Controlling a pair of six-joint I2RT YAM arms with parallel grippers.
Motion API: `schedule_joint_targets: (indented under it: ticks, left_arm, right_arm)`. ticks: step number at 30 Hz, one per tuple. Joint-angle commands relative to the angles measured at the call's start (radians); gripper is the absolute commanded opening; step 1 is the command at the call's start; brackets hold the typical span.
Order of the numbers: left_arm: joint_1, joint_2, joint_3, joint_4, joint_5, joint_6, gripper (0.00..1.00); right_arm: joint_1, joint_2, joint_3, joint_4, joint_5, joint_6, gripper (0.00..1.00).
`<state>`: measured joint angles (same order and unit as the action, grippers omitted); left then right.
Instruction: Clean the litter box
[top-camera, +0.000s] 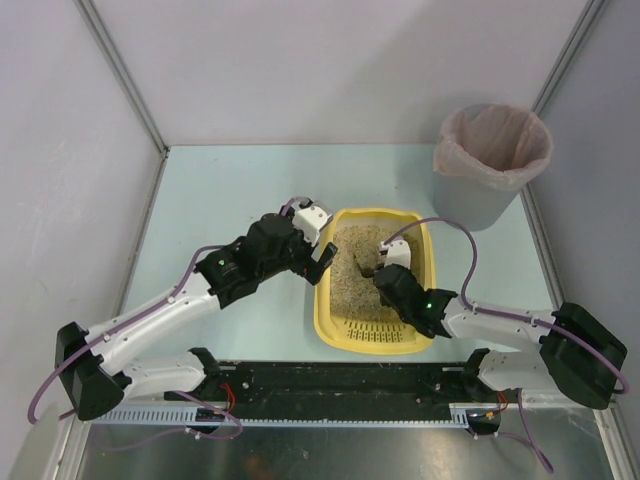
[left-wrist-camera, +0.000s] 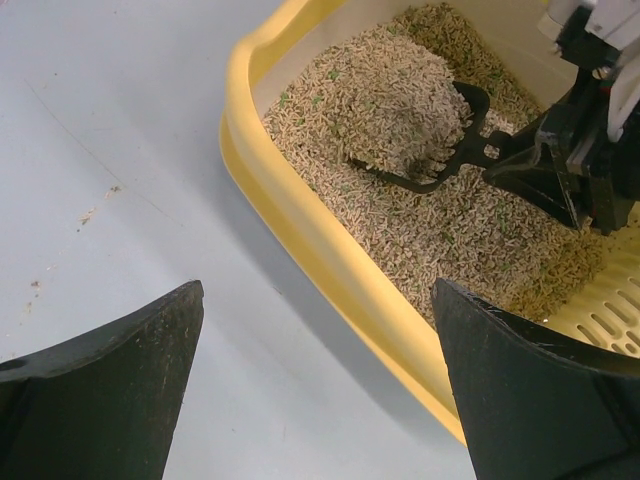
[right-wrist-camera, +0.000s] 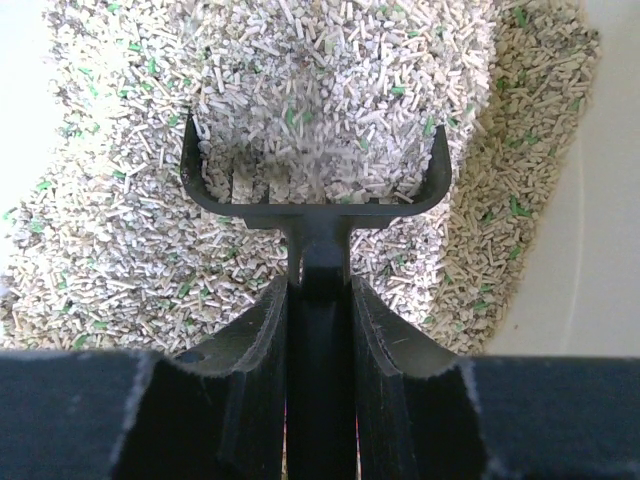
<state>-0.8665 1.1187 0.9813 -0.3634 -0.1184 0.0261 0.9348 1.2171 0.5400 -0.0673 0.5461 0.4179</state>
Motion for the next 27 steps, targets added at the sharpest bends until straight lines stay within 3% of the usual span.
schedule_joint_targets:
  ticks: [1,27]
  left_arm:
    - [-0.005,0.004,0.010,0.007,0.002,0.015,1.00]
    - [-0.005,0.027,0.008,0.007,-0.001,0.014,1.00]
  right_arm:
    - [0.042,-0.047,-0.020,0.168,0.172,-0.010,0.00]
    - [0.180,-0.180,-0.225,0.446,0.382,-0.102,0.00]
